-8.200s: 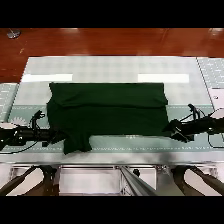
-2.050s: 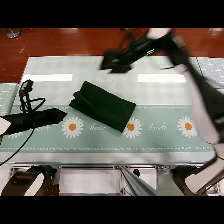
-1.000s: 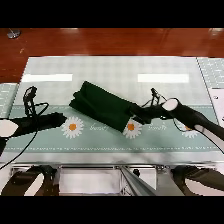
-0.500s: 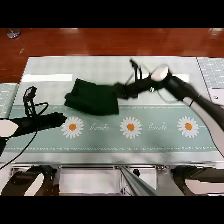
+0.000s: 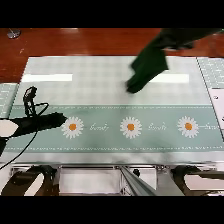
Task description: Fold the shirts.
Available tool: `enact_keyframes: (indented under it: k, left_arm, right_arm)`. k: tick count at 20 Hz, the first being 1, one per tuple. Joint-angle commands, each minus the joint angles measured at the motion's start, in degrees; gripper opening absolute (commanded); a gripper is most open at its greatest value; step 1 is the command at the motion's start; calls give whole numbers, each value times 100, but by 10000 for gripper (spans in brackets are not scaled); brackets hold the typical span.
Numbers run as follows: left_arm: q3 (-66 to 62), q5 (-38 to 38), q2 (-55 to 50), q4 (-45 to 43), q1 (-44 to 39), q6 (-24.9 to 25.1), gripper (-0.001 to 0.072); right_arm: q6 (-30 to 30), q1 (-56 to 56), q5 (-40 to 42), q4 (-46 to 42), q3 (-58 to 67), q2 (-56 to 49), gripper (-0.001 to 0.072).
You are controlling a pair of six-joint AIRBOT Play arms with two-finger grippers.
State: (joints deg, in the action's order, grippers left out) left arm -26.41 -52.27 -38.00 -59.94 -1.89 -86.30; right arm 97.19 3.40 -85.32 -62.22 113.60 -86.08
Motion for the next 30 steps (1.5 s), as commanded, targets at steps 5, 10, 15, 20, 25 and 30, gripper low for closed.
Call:
enact_keyframes:
  k: [5, 10, 15, 20, 25, 30]
  left_arm:
    - [2, -37, 0, -4, -4, 7, 30]
    - [2, 24, 0, -7, -4, 7, 31]
    - [2, 31, -2, -7, -28, 9, 31]
    - [-7, 229, -2, -11, -26, 74, 30]
    - [-1381, 308, -420, -361, 81, 221, 29]
    - [-5047, -350, -1996, -380, -173, 297, 29]
  right_arm:
    - [155, -2577, -2103, -986, -35, 741, 37]
    - [-52, -3912, -2103, -2159, -1762, 2048, 37]
    - [-42, -4725, -2028, -4594, -4607, 3751, 37]
    - [173, -5007, -1460, -4605, -5455, 3960, 622]
    - [103, -4970, -702, -2448, -3185, 2769, 338]
    - [-863, -2708, 444, -376, -1115, 1460, 37]
